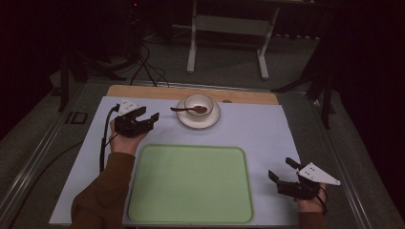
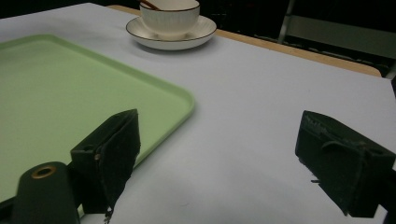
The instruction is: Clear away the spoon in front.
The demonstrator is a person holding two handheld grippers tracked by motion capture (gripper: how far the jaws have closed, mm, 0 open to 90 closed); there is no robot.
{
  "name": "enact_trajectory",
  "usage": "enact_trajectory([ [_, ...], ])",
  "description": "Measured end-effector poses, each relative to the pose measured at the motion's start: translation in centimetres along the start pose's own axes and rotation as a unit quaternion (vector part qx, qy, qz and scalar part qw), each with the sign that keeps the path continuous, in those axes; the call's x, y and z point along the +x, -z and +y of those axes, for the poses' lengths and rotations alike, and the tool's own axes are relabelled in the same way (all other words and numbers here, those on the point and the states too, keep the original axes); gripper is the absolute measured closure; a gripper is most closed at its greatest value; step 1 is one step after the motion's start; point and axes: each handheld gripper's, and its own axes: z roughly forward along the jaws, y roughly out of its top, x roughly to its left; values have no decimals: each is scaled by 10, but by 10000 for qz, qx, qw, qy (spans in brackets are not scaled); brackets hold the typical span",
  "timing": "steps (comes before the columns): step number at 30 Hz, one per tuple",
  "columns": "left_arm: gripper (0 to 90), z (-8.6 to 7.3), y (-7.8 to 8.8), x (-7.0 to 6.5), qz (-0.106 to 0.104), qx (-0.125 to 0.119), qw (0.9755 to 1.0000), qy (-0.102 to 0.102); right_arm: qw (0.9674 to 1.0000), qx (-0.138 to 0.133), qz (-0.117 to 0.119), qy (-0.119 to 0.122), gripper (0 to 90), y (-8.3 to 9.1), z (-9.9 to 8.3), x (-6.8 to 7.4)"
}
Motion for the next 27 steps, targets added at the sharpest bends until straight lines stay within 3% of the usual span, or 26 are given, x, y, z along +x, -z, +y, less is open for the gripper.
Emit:
enact_trajectory([
  [4, 426, 3, -18, 1, -59, 116, 9999, 52, 10000, 2, 2, 5, 138, 0, 0, 0],
  [13, 439, 10, -43, -1, -144, 188, 9996, 131, 10000, 11, 7, 18, 138, 0, 0, 0],
  [27, 490, 10, -94, -7, -354, 565, 9973, 309, 10000, 6, 10, 12, 138, 1, 0, 0],
])
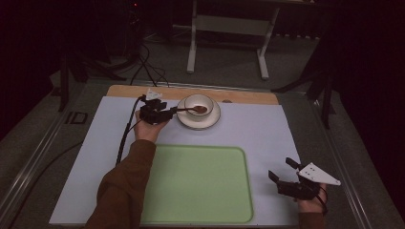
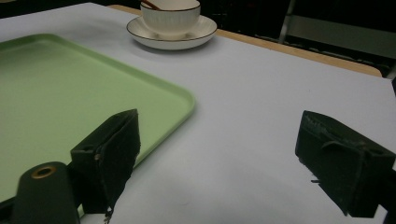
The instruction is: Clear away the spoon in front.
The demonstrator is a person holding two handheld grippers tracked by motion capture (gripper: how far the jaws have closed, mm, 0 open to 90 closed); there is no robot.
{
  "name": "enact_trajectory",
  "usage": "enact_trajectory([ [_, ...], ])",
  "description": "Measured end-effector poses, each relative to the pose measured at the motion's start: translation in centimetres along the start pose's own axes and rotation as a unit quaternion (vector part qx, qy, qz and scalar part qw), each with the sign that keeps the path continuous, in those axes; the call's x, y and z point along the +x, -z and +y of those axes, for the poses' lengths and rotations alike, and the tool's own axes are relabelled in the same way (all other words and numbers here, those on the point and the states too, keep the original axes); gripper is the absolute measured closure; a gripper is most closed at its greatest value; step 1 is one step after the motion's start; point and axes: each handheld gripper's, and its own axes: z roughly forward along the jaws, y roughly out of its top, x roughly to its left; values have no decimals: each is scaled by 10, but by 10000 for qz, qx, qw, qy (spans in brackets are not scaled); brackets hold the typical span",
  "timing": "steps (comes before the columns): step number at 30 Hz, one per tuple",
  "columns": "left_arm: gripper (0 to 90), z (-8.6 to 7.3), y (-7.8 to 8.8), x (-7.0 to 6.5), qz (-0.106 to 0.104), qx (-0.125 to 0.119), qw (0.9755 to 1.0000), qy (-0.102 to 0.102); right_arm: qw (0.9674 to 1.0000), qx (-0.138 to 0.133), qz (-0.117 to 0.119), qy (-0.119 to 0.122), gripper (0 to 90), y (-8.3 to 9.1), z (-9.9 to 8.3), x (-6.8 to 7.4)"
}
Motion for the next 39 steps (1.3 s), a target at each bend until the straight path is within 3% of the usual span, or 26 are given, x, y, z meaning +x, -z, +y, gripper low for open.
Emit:
enact_trajectory([
  [9, 647, -1, -11, -2, -63, 179, 9998, 108, 10000, -7, -6, -4, 138, 1, 0, 0],
  [21, 822, -3, -10, -7, -97, 242, 9996, -55, 10000, -5, -10, -14, 138, 1, 0, 0],
  [28, 835, -2, -6, -12, -49, 167, 9996, -212, 10000, 2, -5, -13, 138, 1, 0, 0],
  [39, 840, 4, 4, -13, 6, -105, 9997, -222, 10000, -2, -8, -19, 138, 1, 0, -1],
])
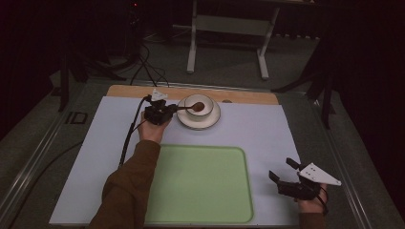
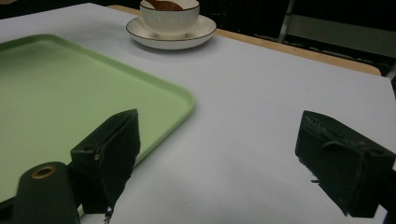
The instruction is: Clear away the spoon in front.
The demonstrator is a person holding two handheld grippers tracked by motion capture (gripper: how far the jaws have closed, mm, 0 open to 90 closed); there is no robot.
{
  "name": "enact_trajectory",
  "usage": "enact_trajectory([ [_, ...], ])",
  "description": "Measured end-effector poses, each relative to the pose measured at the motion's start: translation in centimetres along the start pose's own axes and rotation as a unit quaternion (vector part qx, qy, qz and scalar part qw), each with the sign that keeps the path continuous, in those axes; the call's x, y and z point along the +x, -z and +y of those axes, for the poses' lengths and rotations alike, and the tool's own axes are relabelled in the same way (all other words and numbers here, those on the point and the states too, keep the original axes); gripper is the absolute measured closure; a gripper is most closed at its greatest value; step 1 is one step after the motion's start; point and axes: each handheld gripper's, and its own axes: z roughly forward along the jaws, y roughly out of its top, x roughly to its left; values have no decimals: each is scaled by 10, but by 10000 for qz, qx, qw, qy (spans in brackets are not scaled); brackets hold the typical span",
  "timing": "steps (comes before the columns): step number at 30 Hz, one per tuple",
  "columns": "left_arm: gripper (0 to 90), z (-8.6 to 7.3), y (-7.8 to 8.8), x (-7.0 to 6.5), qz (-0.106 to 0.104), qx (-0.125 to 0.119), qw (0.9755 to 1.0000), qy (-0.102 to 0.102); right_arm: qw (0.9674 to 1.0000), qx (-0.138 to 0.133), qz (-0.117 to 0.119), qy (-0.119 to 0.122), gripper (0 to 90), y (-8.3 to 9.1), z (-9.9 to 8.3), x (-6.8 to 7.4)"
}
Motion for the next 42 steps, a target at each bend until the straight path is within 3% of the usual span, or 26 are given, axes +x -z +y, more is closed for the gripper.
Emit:
enact_trajectory([
  [7, 841, 7, 13, 1, 10, -201, 9998, 17, 10000, -2, -4, -9, 138, 0, 0, 0],
  [21, 841, 16, 47, 2, 29, -365, 9993, -109, 10000, -15, -9, -7, 138, 1, 0, 0],
  [33, 840, 17, 89, 4, -25, -397, 9988, -273, 10000, -15, -20, -3, 138, 1, 0, 0],
  [42, 840, 7, 123, 3, -60, -402, 9985, -356, 10000, -9, -15, -1, 138, 1, 0, 1],
])
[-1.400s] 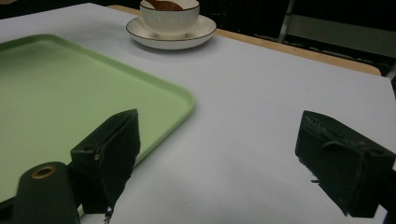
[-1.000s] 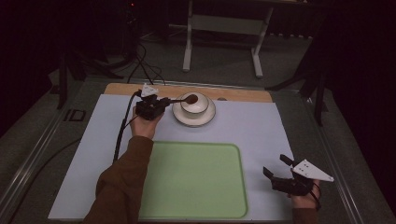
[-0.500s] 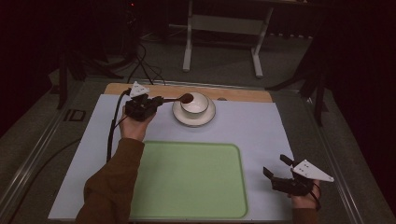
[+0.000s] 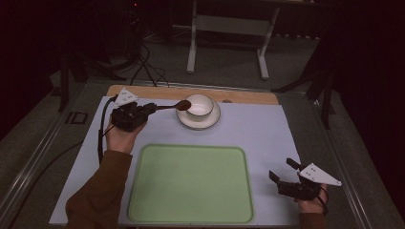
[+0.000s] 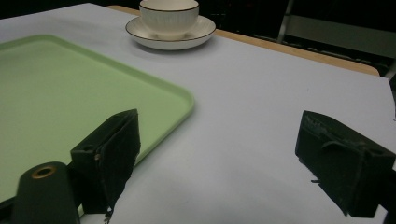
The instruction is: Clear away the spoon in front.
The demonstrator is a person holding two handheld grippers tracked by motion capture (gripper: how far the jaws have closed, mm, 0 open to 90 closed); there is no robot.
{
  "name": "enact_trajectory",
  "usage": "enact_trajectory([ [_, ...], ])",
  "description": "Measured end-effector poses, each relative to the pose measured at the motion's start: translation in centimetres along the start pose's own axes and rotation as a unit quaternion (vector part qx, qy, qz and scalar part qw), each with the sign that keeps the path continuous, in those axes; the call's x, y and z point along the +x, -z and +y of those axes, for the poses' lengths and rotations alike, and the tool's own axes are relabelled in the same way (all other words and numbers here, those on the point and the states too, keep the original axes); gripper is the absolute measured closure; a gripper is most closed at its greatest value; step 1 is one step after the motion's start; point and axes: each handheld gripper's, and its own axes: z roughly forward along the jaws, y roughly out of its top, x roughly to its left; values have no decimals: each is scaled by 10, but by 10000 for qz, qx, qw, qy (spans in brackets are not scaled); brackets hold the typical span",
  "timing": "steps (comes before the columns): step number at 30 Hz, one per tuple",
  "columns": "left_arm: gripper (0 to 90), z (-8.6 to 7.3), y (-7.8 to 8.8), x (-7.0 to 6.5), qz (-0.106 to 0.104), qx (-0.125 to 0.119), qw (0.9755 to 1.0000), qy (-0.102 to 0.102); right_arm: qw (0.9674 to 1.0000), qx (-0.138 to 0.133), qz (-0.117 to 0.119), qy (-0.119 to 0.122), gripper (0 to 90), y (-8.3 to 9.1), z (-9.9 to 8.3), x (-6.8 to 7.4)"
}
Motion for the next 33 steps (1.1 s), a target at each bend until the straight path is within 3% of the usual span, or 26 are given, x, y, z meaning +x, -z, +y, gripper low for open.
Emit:
enact_trajectory([
  [23, 840, -48, 58, 10, 165, 346, 9989, 256, 10000, 32, -12, -3, 138, -1, 0, 0],
  [33, 839, -69, 77, 9, 283, 702, 9966, 311, 10000, 47, -2, 7, 138, -2, 0, 0],
])
